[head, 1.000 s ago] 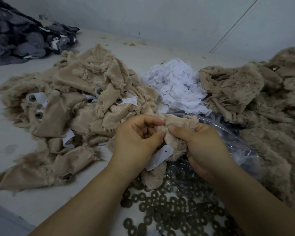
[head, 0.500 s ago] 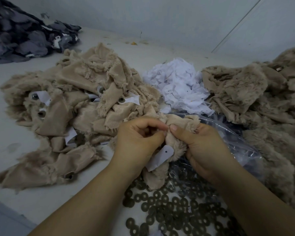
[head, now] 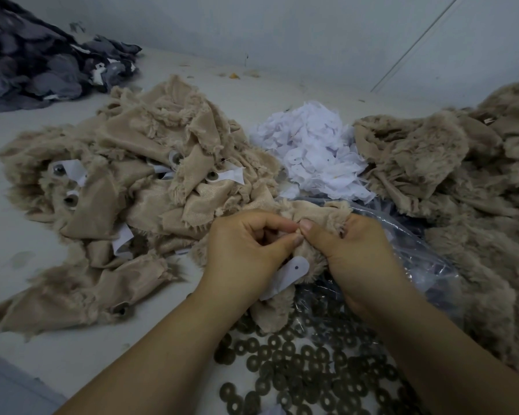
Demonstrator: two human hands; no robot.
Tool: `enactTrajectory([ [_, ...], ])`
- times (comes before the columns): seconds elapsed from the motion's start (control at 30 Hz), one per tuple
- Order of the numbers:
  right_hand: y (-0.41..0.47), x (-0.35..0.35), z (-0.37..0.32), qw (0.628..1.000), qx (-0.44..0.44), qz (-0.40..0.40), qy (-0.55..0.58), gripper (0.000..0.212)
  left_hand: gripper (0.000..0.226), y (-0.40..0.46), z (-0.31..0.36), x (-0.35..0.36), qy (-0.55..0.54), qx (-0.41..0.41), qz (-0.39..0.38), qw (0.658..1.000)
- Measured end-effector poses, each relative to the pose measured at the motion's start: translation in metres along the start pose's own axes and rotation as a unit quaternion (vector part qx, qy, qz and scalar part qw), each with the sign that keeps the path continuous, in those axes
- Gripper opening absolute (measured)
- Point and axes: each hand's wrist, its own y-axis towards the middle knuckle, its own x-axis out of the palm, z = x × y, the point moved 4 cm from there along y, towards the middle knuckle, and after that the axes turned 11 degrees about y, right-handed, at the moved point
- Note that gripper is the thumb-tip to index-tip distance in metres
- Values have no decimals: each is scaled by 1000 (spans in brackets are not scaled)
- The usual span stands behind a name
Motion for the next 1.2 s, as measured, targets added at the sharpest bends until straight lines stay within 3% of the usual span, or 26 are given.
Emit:
enactTrajectory([
  [0.1, -2, 1, -2, 998, -22, 10, -51, 30, 22, 1, -2, 1, -18, -25, -15, 999],
  [0.3, -4, 4, -7, 990, -39, 11, -137, 47, 20, 0, -3, 3, -42, -37, -24, 998],
  [0.47, -2, 5, -4, 990, -36, 2, -139, 50, 21, 0, -3, 3, -51, -37, -20, 998],
  [0.53, -1, 3, -2, 994, -27, -4, -103, 46, 18, 0, -3, 2, -55, -36, -16, 998],
  [0.67, 2, 1, 0, 999, -5, -38, -27, 19, 18, 1, -5, -3, -52, -41, 9, 998],
  [0.83, 2, 1, 3, 998, 18, -25, 59, 24, 14, 0, -2, -3, -35, -18, 18, 999],
  [1.03, 0, -1, 0, 999, -2, 26, 18, 10, 21, -1, 0, -1, 2, 17, 7, 1000],
  [1.2, -2, 0, -3, 999, -20, 23, -19, 6, 17, -1, -2, 1, 39, 20, 2, 999],
])
